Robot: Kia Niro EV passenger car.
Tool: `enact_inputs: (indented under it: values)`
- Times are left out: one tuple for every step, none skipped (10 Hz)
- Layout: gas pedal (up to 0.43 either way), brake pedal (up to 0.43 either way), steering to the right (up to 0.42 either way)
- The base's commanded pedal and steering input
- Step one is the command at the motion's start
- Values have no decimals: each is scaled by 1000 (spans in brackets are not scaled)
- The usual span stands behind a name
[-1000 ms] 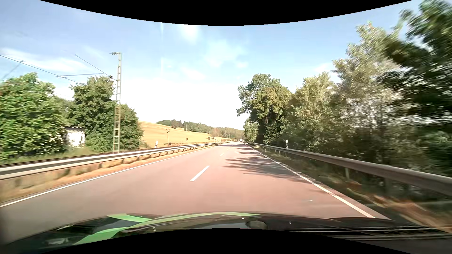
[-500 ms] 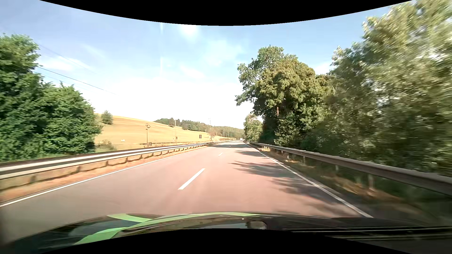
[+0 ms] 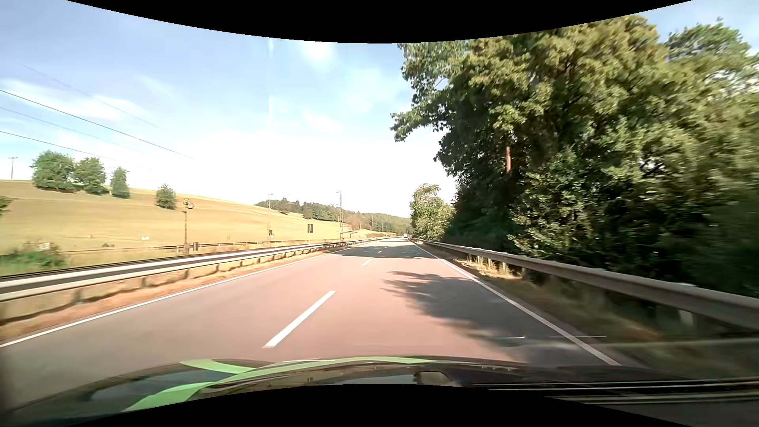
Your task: Follow the waypoints while adhering to traffic rules and regulations
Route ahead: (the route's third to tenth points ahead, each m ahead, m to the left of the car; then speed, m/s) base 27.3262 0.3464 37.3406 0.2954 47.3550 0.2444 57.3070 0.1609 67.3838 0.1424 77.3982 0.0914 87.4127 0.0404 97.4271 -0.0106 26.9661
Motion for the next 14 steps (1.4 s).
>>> enact_inputs:
  values:
    - [299,0,-2]
    - [299,0,-2]
    - [299,0,-2]
    - [287,0,-2]
    - [287,0,-2]
    - [287,0,-2]
    - [287,0,-2]
    - [287,0,-2]
    - [287,0,-2]
    - [287,0,-1]
    - [287,0,-2]
    - [287,0,-1]
    - [287,0,-1]
    - [287,0,-1]
